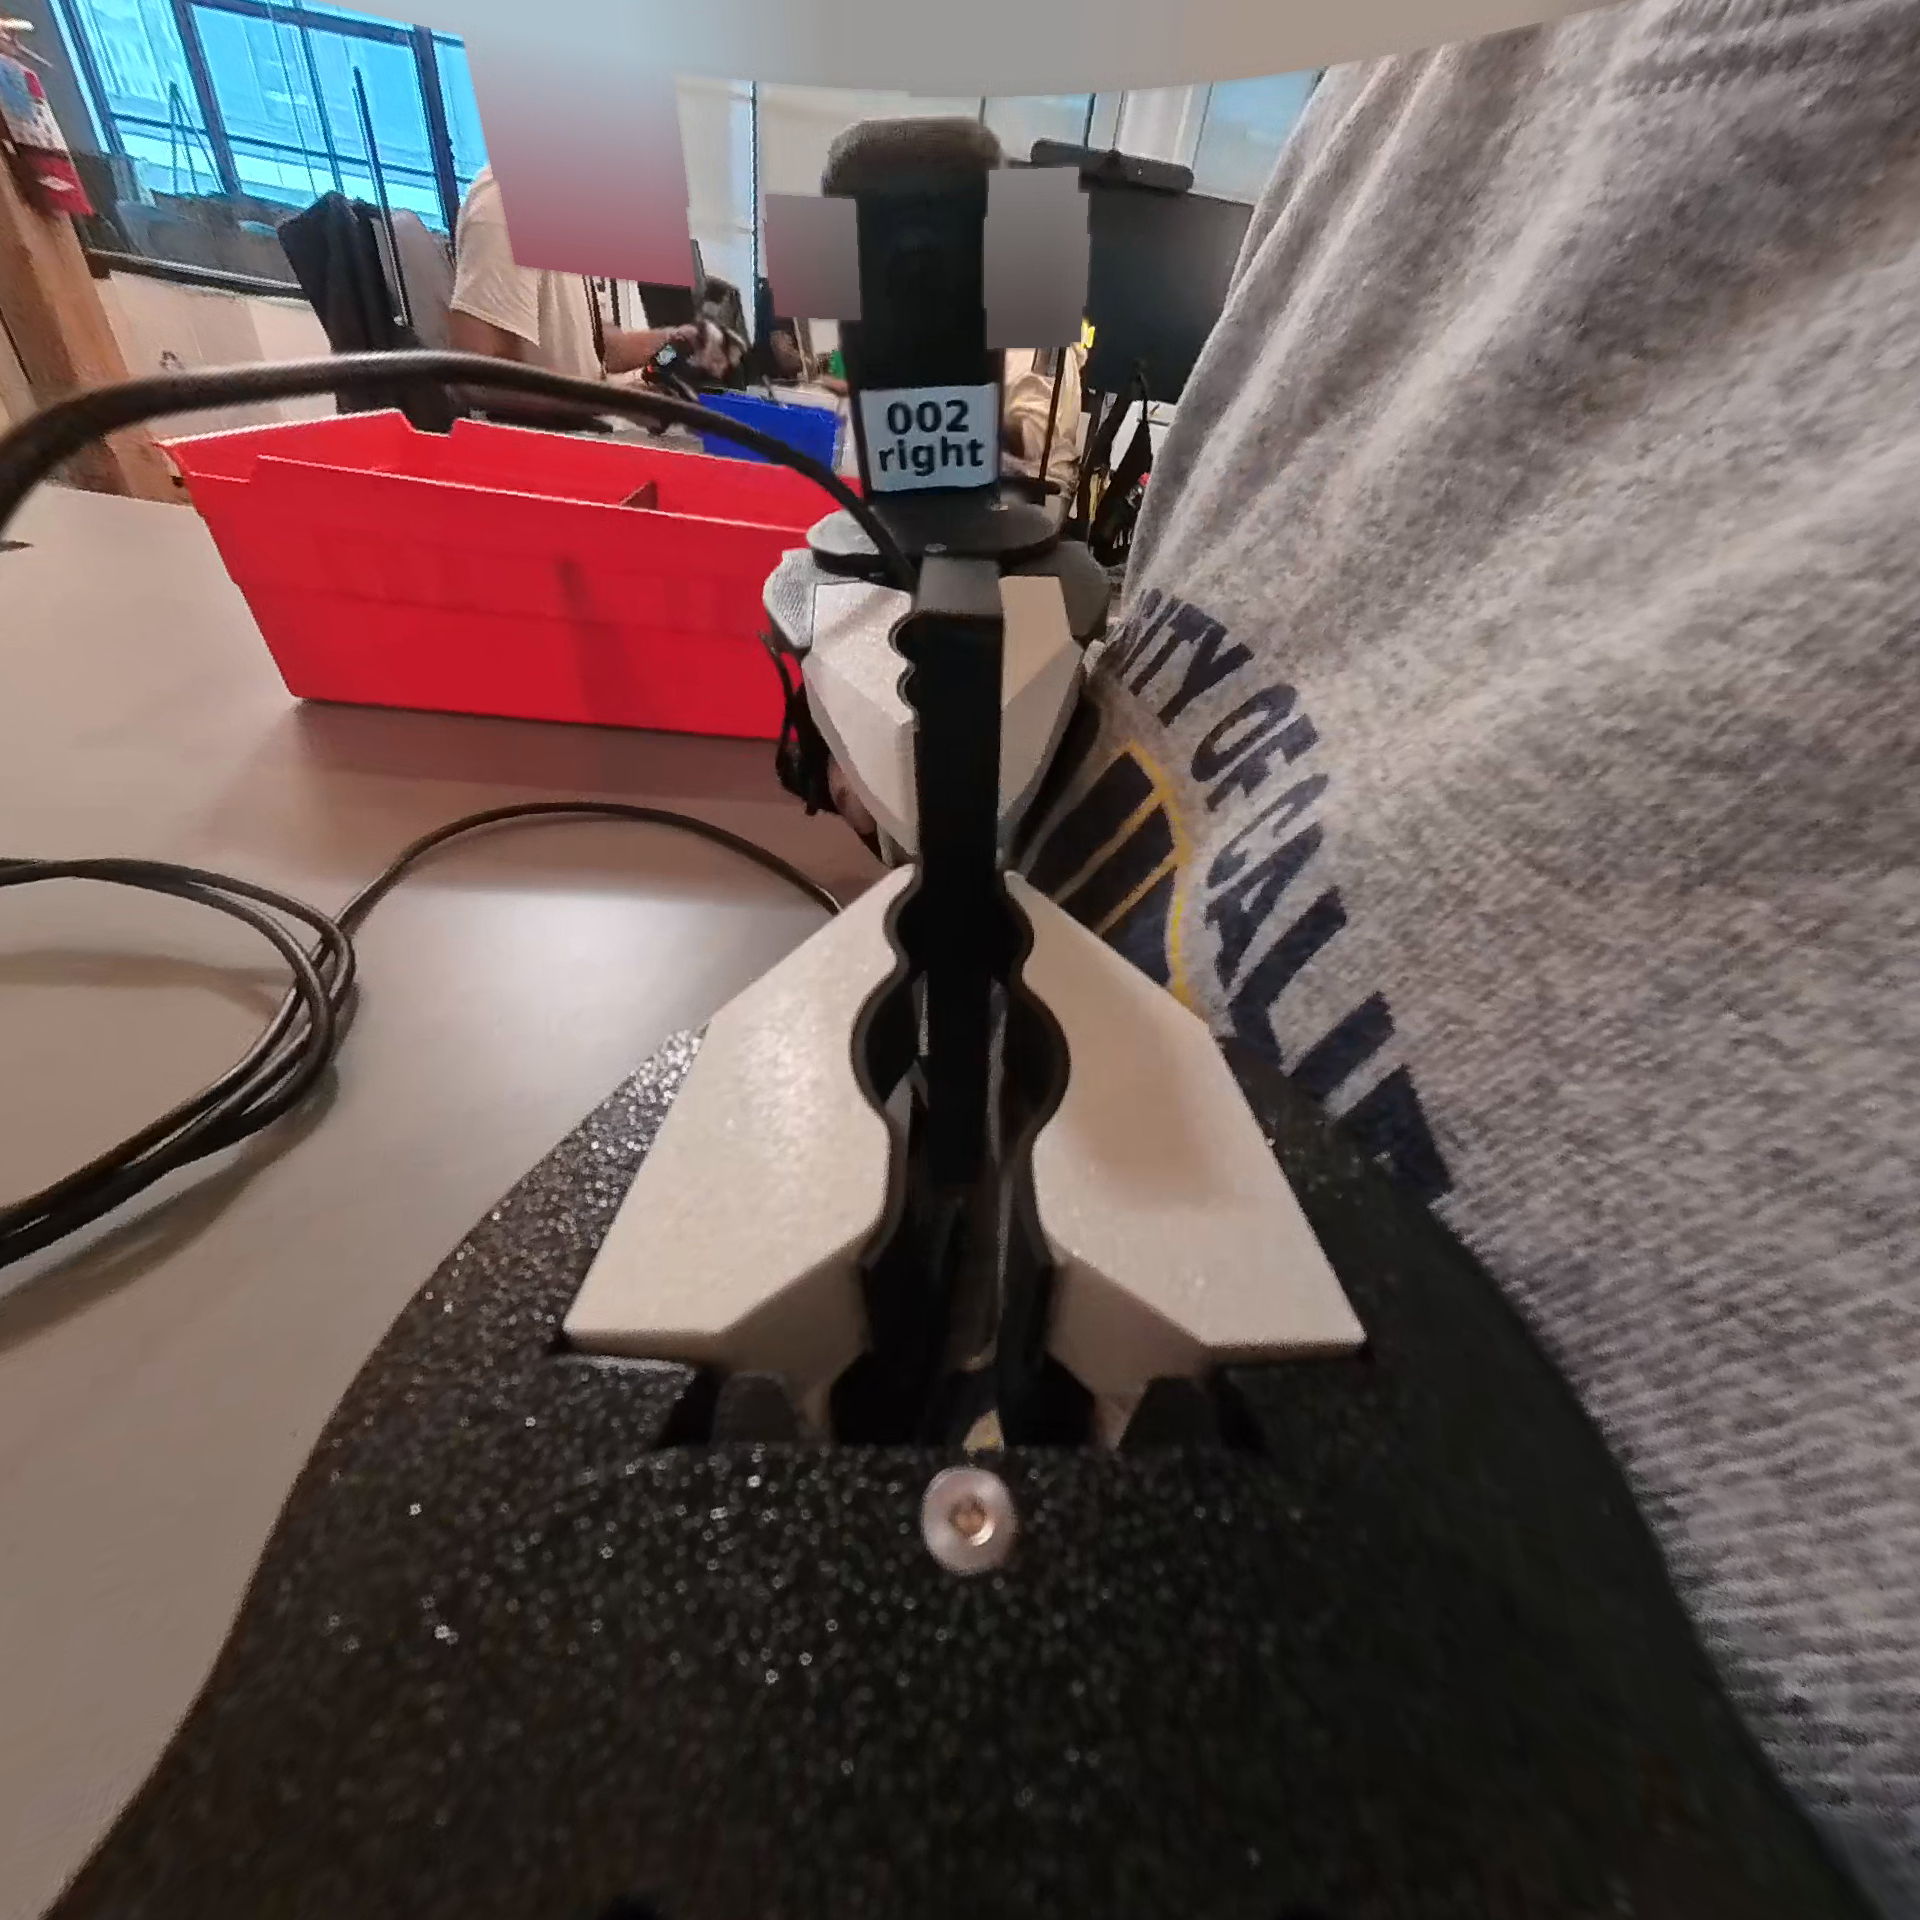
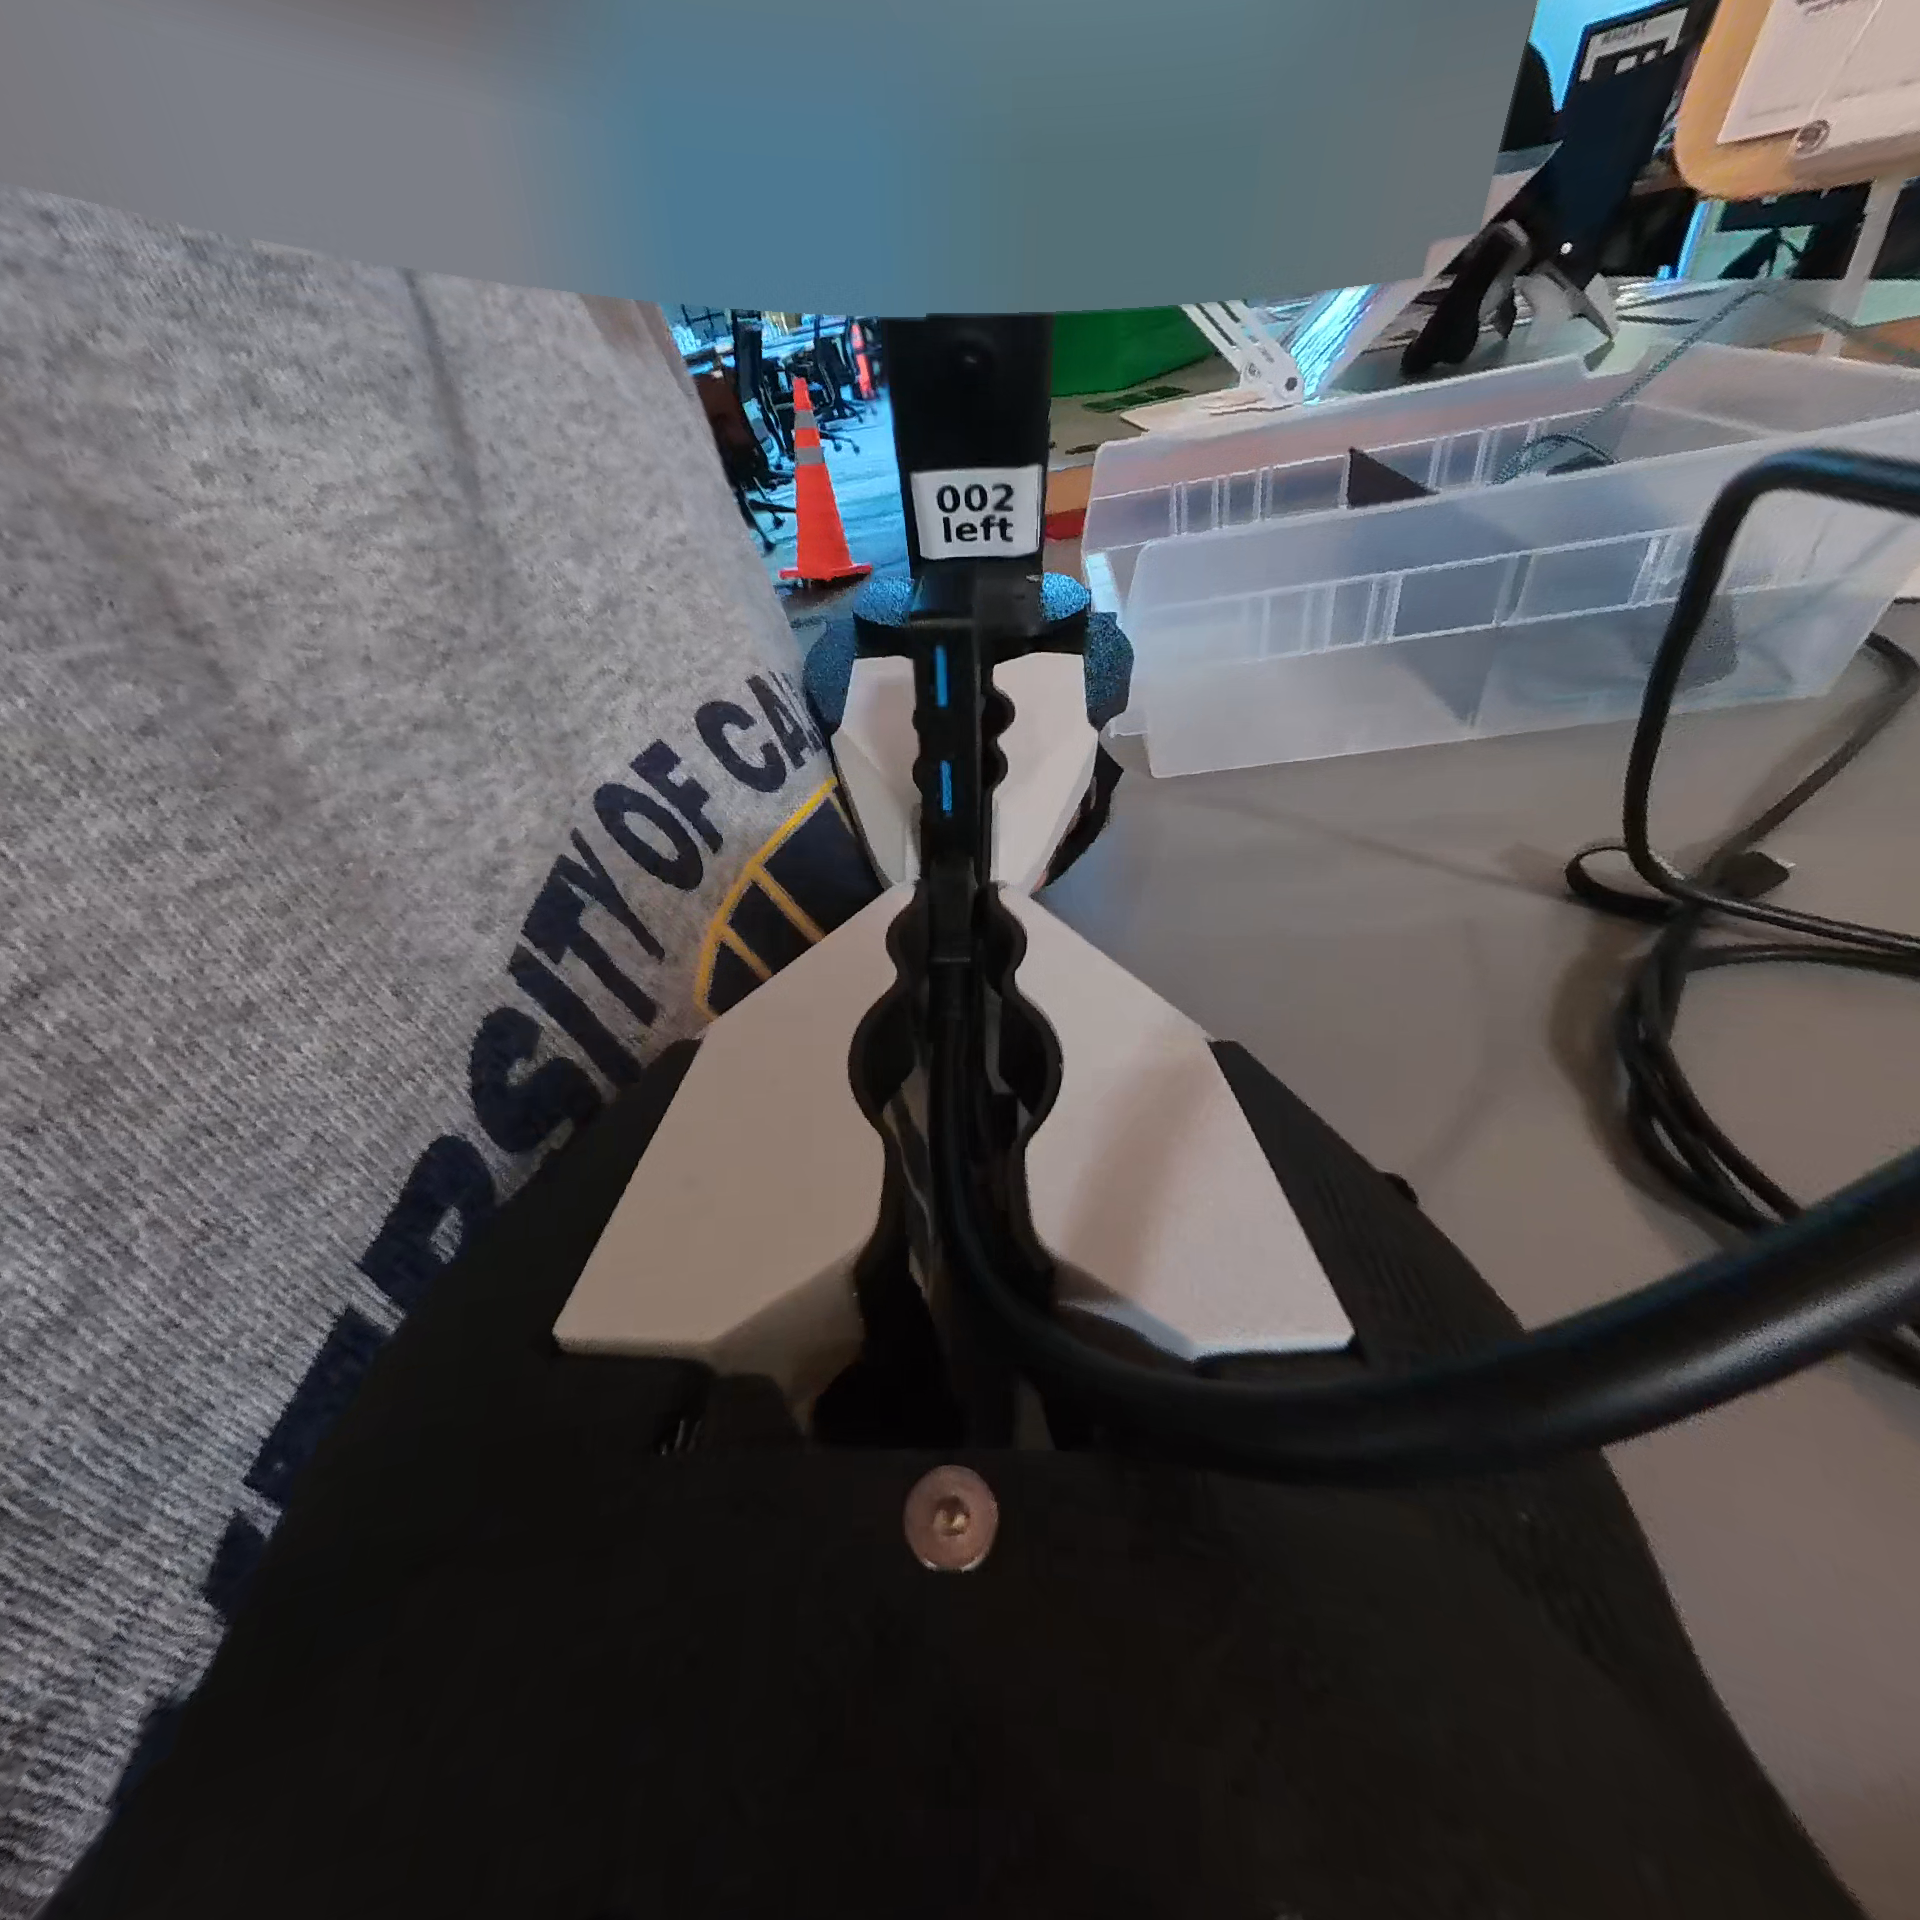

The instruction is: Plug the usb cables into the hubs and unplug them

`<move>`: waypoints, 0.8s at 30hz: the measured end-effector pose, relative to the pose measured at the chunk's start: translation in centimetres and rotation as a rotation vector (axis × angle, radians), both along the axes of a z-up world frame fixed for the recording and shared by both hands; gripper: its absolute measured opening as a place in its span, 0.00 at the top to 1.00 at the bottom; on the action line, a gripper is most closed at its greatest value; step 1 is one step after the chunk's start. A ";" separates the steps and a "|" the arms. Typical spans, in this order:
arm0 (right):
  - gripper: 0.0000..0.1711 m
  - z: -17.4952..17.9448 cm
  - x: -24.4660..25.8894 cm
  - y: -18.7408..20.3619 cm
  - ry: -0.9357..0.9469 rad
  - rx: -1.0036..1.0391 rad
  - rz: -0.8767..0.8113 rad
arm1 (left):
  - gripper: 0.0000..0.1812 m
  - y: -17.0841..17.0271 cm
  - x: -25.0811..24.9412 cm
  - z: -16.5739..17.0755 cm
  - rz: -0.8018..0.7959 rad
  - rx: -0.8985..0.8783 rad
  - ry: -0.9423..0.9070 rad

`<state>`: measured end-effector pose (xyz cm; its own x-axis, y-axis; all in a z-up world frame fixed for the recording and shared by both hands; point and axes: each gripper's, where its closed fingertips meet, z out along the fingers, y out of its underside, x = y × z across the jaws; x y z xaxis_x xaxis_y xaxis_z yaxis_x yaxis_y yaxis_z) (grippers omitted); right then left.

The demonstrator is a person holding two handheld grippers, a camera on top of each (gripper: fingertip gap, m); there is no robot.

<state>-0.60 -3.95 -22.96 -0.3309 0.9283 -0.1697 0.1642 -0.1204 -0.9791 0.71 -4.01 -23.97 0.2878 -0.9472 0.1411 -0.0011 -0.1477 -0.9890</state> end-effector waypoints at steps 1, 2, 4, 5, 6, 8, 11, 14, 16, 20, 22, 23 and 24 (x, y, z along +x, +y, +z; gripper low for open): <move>0.95 0.0 0.0 0.0 -0.003 0.027 -0.003 | 0.95 0.0 0.0 0.1 -0.004 0.000 -0.001; 0.95 0.0 0.1 -0.2 -0.008 0.058 0.004 | 0.95 -0.3 0.1 0.1 -0.017 0.007 0.006; 0.95 -0.4 0.6 -0.9 -0.045 0.069 0.053 | 0.94 -1.1 0.5 -0.1 -0.055 0.029 0.052; 0.95 -0.3 0.9 -1.3 -0.048 0.042 0.089 | 0.94 -1.5 0.7 0.0 -0.079 0.036 0.049; 0.94 -0.4 1.1 -1.6 -0.059 0.020 0.111 | 0.94 -1.7 0.7 -0.1 -0.098 0.022 0.047; 0.95 -0.7 1.0 -1.2 -0.071 0.036 0.103 | 0.94 -1.3 0.6 -0.3 -0.076 0.017 0.051; 0.95 -0.8 0.7 0.2 -0.080 0.211 -0.010 | 0.95 0.0 -0.3 -0.2 0.079 0.135 0.120; 0.96 2.2 4.5 5.5 -0.003 0.061 -0.236 | 0.96 1.3 -6.4 2.6 0.280 0.082 -0.124; 0.96 2.2 3.7 4.6 -0.010 0.041 -0.222 | 0.95 1.2 -4.4 0.9 0.257 0.053 -0.056; 0.96 1.4 2.7 5.5 -0.085 0.088 -0.267 | 0.95 2.4 -2.9 0.7 0.196 0.012 -0.031; 0.96 2.0 3.3 7.3 -0.110 0.049 -0.334 | 0.95 4.6 -3.7 1.8 0.275 0.017 -0.039; 0.95 2.2 3.7 8.4 -0.142 0.064 -0.384 | 0.95 5.6 -3.9 2.4 0.317 0.028 -0.044; 0.95 2.4 4.2 9.8 -0.188 0.095 -0.447 | 0.95 6.5 -3.9 2.9 0.351 0.031 -0.044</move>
